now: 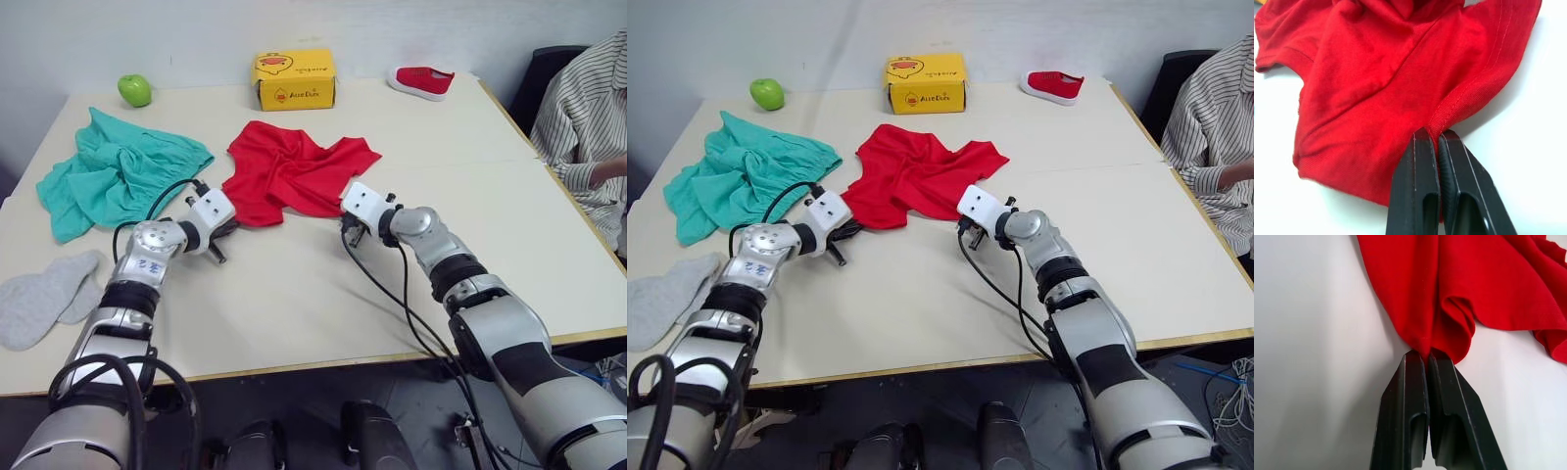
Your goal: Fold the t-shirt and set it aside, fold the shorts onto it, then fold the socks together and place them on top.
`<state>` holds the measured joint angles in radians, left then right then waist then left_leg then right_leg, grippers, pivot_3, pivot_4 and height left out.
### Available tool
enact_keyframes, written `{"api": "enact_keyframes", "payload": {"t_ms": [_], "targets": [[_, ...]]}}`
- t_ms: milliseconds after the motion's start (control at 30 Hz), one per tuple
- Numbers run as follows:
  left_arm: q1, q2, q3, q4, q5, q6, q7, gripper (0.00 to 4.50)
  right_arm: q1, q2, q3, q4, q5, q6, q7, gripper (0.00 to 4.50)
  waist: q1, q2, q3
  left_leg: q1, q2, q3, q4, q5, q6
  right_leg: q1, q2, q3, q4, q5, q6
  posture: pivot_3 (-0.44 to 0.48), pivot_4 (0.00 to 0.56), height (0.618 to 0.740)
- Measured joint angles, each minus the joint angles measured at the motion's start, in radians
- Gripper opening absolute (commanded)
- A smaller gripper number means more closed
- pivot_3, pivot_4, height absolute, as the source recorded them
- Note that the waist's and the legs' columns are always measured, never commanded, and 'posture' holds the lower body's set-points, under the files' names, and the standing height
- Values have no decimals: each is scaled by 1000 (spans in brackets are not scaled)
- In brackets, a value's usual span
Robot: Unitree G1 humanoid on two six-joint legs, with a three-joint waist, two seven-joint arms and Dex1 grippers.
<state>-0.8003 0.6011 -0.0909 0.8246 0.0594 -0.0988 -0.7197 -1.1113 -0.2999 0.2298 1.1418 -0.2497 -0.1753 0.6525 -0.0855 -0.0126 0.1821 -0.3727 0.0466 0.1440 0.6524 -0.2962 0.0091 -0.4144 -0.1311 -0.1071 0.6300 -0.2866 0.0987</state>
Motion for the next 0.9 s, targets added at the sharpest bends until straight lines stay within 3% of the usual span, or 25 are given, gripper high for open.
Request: {"api": "enact_keyframes", "payload": {"t_ms": [167, 300, 467, 733, 800, 900], "targets": [[206, 92, 80, -268, -156, 77, -214, 0, 102, -124, -35, -168, 72, 11, 192, 11, 3, 0, 0, -4, -1, 1, -2, -3, 2, -4, 0, 0, -3, 0, 0, 0, 150, 740], [445, 218, 177, -536, -302, 164, -366, 0, 260, -307, -61, -395, 163, 64, 433, 11, 9, 1, 1, -5, -1, 2, -1, -8, 4, -4, -1, 0, -6, 0, 0, 0, 150, 740], [692, 286, 307, -830, -434, 292, -421, 0, 452, -465, -83, -645, 261, 139, 636, 11, 25, 1, 2, -3, 0, 2, 2, -12, 5, -1, -2, 0, -9, 0, 1, 0, 150, 740], [1089, 399, 443, -1147, -504, 485, -478, 0, 707, -664, -109, -918, 382, 260, 824, 11, 36, 0, 2, 1, 4, 2, 2, -16, -2, 0, -4, 0, -12, -1, -2, 0, 150, 740], [1146, 418, 461, -1194, -523, 555, -487, 0, 749, -717, -103, -980, 399, 334, 862, 11, 42, 0, 3, 1, 5, 2, 2, -19, -1, 0, -4, 0, -12, -2, -3, 0, 150, 740], [1129, 433, 465, -1207, -552, 625, -487, 0, 753, -725, -96, -1003, 409, 375, 868, 11, 50, 0, 3, 1, 5, 2, 3, -19, -1, 0, -3, 0, -12, -2, -4, 0, 150, 740]]}}
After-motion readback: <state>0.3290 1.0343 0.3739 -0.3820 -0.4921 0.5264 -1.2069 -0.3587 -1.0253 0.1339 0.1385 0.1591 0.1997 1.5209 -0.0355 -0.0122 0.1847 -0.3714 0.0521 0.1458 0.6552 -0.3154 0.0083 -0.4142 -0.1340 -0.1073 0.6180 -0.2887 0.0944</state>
